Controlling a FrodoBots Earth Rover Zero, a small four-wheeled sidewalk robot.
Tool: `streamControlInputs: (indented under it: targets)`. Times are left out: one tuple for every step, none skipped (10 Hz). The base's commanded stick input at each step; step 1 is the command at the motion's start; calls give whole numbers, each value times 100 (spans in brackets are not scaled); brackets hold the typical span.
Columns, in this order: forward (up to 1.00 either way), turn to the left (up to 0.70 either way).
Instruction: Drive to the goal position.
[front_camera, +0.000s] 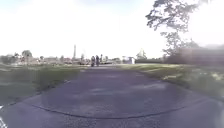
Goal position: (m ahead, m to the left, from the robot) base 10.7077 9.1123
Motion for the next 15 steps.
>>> streamControlInputs:
  targets:
    - [70, 0]
    - [70, 0]
    - [70, 0]
    - [70, 0]
    - [70, 0]
    - [70, 0]
    - [70, -34]
    - [70, -35]
    - [70, -35]
    - [70, -35]
    - [70, -35]
    - [70, -35]
    - [70, -35]
    - [70, -35]
    - [70, -35]
